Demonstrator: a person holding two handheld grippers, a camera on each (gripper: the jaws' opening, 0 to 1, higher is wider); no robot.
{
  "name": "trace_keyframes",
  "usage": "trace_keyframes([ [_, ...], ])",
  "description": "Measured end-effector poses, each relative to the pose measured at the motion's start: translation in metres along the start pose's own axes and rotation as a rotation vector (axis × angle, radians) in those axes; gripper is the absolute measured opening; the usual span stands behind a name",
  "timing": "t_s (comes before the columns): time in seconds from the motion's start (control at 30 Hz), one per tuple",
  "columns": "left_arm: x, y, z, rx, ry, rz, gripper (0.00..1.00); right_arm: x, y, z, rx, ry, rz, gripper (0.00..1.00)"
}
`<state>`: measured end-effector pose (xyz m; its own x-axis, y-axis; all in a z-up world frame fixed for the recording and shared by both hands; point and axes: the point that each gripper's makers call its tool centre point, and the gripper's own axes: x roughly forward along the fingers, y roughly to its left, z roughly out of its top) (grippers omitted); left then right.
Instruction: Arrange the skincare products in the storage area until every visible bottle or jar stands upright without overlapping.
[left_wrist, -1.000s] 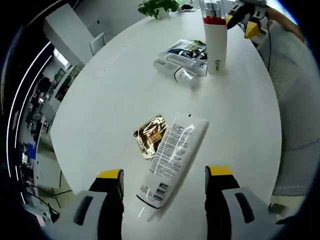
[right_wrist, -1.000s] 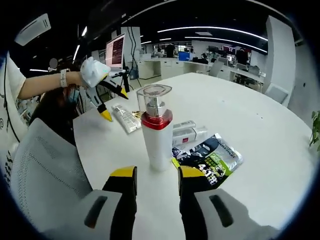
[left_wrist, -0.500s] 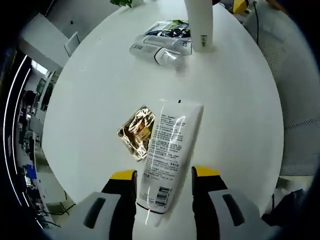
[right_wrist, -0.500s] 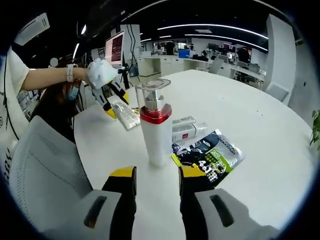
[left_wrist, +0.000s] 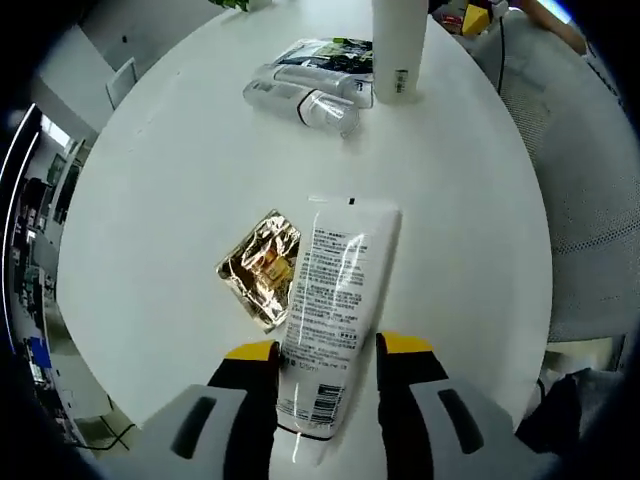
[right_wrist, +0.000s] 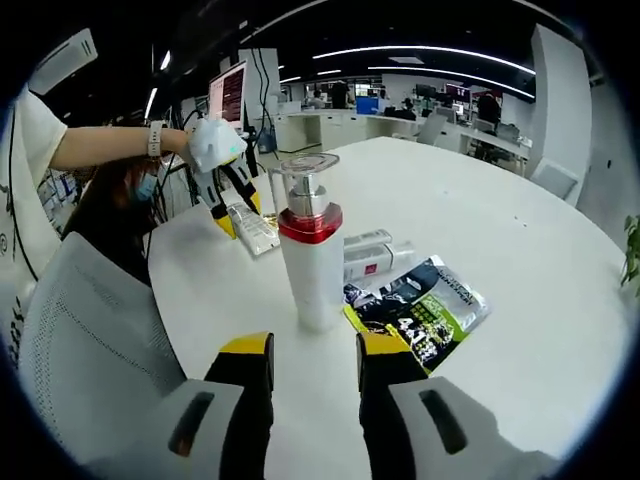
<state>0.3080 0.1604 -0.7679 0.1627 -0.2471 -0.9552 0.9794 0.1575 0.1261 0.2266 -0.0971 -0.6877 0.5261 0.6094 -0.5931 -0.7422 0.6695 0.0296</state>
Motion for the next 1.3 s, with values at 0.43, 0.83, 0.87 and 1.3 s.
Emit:
trace_keyframes([
  [0.43, 0.002, -0.004, 0.002, 0.044, 0.032, -0.060, 0.30, 0.002, 0.004, 0.004, 0.027, -0.018, 0.022, 0.33],
  [0.83, 0.000, -0.004, 0.002, 0.073, 0.027, -0.016, 0.25, 0.003, 0.013, 0.008, 0.031, -0.020, 0.067, 0.34],
  [0.87, 0.001, -0.003, 0.001, 0.052, 0.025, -0.014, 0.25, 0.002, 0.013, 0.009, 0.030, -0.020, 0.068, 0.34],
  [1.3, -0.001, -0.038, 0.015, -0.079, -0.041, -0.180, 0.24, -0.003, 0.021, 0.013, 0.001, -0.022, 0.064, 0.33],
])
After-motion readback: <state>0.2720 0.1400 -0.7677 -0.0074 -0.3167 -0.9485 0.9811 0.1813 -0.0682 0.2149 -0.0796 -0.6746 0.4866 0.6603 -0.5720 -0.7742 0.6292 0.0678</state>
